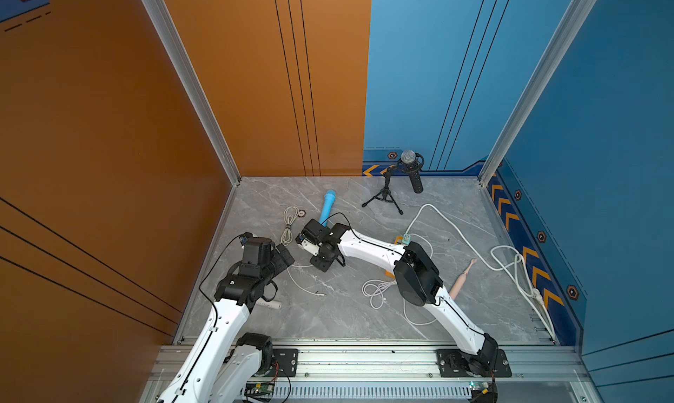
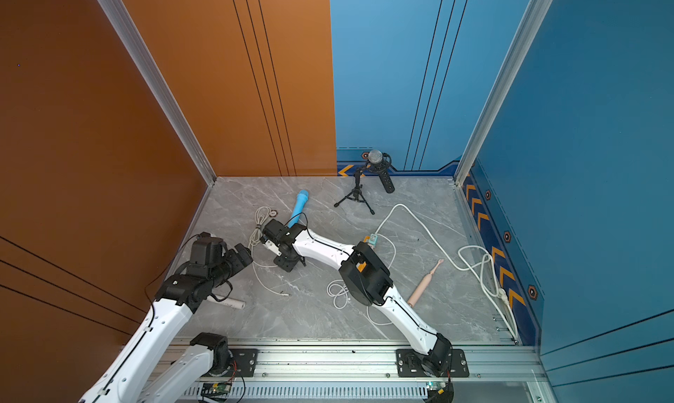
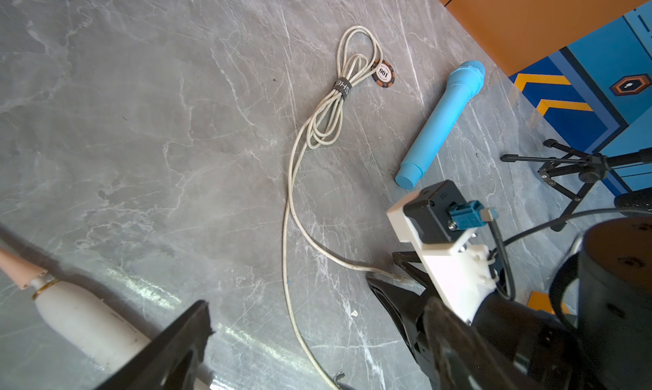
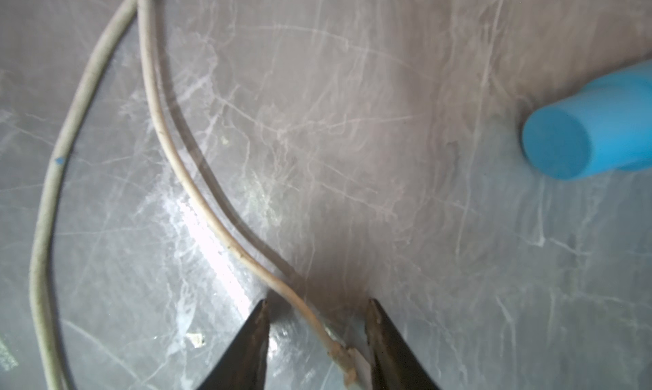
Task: Charge the electric toothbrush
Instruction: Pick up the charging cable from the center of the board.
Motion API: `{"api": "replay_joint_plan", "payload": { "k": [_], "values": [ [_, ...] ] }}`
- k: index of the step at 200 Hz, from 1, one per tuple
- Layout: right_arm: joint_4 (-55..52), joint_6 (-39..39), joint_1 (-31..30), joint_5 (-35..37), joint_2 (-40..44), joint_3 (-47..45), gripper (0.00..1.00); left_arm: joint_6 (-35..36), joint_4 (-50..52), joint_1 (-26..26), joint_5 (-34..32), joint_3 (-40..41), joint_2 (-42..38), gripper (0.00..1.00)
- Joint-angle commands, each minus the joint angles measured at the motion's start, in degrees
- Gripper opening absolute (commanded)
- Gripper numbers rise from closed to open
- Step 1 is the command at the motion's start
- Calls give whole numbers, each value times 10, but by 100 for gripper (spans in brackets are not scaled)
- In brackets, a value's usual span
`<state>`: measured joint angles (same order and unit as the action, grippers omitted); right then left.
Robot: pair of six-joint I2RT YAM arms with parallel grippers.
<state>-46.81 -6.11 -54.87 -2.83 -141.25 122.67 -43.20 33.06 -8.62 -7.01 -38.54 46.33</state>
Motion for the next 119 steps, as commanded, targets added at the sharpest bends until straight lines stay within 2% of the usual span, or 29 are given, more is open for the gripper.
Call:
{"api": "replay_joint_plan", "payload": {
  "k": [1,7,36,66,97,119],
  "values": [
    [-31,-7,10,3,-24,8,37,-5,11,6,5,8,-4,96],
    [-31,-7,10,0,-24,6,35,-5,11,5,4,9,-3,95],
    [-34,-18,7,-23,-12,-10,12,-5,11,5,5,9,-2,96],
    [-33,-19,8,-42,9,-10,0,-6,11,5,8,8,-2,95],
    [-22,-9,14,-93,61,-32,0,1,11,4,14,-1,-6,95],
    [42,31,32,-154,138,-108,0,12,11,0,24,-15,-6,94]
  ]
}}
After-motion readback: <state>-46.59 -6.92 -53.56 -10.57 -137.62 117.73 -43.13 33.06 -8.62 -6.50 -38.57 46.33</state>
